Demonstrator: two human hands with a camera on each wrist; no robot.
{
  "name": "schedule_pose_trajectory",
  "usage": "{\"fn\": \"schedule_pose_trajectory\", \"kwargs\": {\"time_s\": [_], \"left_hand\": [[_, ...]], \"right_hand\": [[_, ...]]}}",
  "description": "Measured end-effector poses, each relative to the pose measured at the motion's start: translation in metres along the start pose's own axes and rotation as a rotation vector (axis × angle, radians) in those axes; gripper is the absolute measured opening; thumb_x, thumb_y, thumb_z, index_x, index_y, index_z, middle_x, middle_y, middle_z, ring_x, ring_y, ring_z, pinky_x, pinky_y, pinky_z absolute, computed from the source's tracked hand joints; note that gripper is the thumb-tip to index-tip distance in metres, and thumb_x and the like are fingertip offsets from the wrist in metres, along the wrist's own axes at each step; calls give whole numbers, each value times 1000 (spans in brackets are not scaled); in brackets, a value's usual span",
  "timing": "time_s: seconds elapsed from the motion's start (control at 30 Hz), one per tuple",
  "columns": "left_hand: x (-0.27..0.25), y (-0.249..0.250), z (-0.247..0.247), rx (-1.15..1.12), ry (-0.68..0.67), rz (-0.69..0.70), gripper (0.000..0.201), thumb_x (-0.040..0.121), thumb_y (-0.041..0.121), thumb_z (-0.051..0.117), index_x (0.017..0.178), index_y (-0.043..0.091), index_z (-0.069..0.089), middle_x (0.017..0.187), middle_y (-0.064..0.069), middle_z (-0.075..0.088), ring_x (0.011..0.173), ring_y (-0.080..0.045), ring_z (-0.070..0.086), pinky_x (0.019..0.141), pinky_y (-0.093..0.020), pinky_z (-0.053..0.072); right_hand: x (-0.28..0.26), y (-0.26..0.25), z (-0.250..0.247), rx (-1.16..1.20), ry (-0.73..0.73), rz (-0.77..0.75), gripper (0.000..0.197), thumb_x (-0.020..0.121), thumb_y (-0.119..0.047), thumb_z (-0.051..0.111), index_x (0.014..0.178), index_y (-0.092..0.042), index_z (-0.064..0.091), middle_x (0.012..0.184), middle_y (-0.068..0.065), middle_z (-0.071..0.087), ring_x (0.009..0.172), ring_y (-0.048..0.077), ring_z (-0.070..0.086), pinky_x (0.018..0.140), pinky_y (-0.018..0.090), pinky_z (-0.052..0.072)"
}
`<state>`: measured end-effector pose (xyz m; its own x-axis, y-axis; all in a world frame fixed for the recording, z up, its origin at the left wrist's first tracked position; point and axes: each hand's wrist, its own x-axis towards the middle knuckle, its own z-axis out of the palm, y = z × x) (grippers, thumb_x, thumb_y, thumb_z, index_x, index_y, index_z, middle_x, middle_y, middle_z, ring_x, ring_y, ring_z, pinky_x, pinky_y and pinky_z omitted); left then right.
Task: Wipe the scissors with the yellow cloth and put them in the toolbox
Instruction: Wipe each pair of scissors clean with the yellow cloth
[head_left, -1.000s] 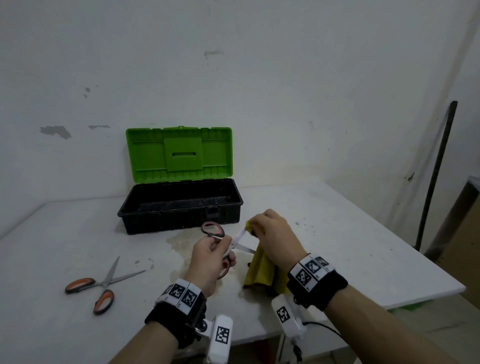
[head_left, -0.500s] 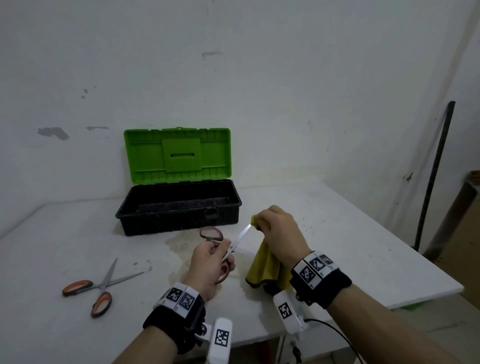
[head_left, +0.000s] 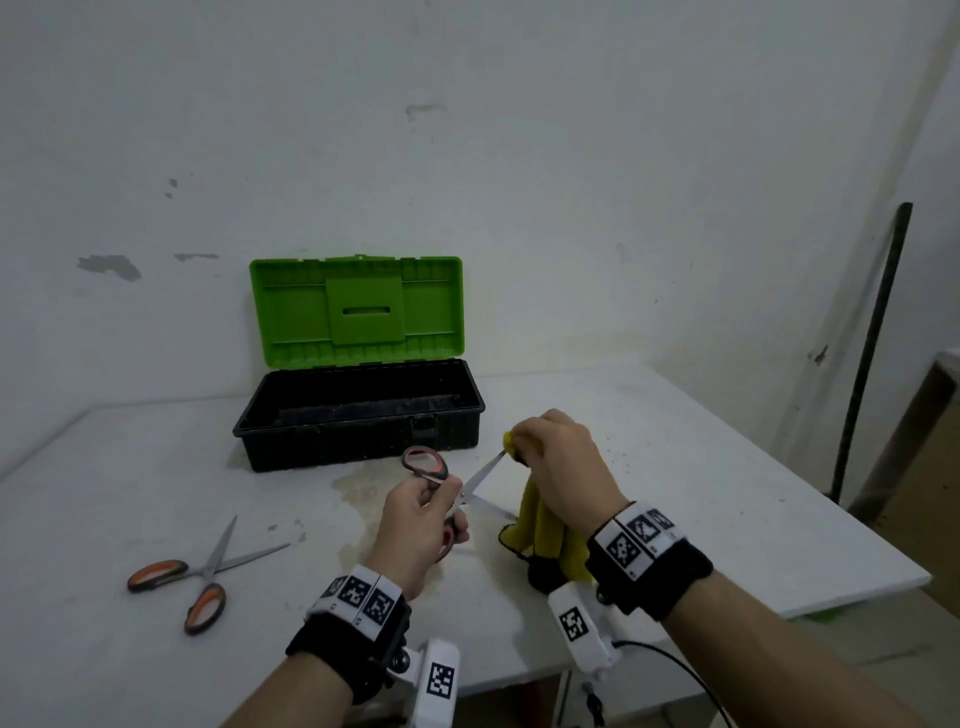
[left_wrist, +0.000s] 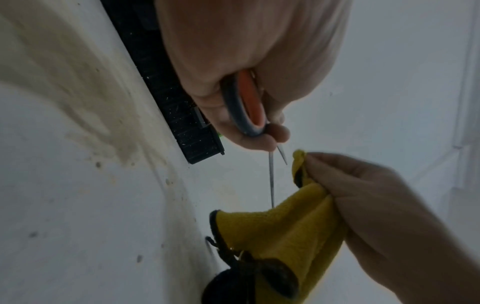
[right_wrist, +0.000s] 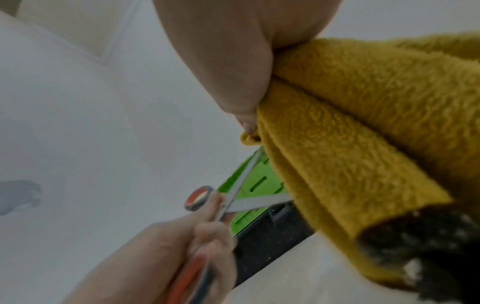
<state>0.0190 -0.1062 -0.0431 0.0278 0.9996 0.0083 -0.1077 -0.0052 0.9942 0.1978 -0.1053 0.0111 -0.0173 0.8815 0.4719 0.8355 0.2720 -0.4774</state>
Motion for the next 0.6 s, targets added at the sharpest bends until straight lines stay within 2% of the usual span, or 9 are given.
{"fn": "schedule_pose_trajectory", "kwargs": {"time_s": [0.1,0.17,0.3,0.37,0.43,0.53,0.6], "left_hand": [[-1,2,3,52,-30,33,22,102,15,55,90,-2,60,60,-13,60,52,-22,56,52,-30,51],[-3,3,5,86,-50,62,24,102,15,54,89,-4,61,59,-12,59,53,-23,57,56,-33,54],[-3,3,1,89,-25,63,25,101,15,56,91,-8,60,58,-12,59,51,-20,57,52,-28,51],[-2,1,-1,37,-3,25,23,101,15,56,90,-4,59,57,-11,59,50,-19,56,50,-26,50],[0,1,0,-39,13,-17,21,101,16,56,90,-1,59,57,-11,58,50,-18,55,49,-26,50],[-1,1,5,-147,-6,-93,22,102,17,55,89,0,58,54,-7,55,46,-15,52,50,-28,51],[-2,2,10,-184,-34,-122,22,103,17,54,89,0,57,51,-4,52,41,-11,48,48,-26,51]], "right_hand": [[-13,-20,9,-34,-173,-121,17,97,-21,53,100,-18,70,102,2,55,89,24,58,79,39,51],[-16,-22,14,-58,-215,-132,17,97,-21,54,103,-17,70,104,3,55,91,25,58,80,41,51],[0,-1,4,-59,-92,30,22,100,-20,49,99,-17,71,99,2,55,89,22,58,79,37,51],[2,7,-1,-28,8,38,20,99,-19,51,97,-17,70,96,0,55,86,21,59,77,37,52],[-3,3,1,49,44,-60,16,97,-18,55,94,-17,70,95,-2,56,81,18,58,74,35,52],[-20,-11,12,-11,-79,-273,13,96,-19,57,95,-16,69,98,0,57,80,21,59,68,37,52],[-23,-10,18,-48,-108,-297,14,97,-21,57,97,-15,69,100,2,57,81,23,59,68,39,51]]}}
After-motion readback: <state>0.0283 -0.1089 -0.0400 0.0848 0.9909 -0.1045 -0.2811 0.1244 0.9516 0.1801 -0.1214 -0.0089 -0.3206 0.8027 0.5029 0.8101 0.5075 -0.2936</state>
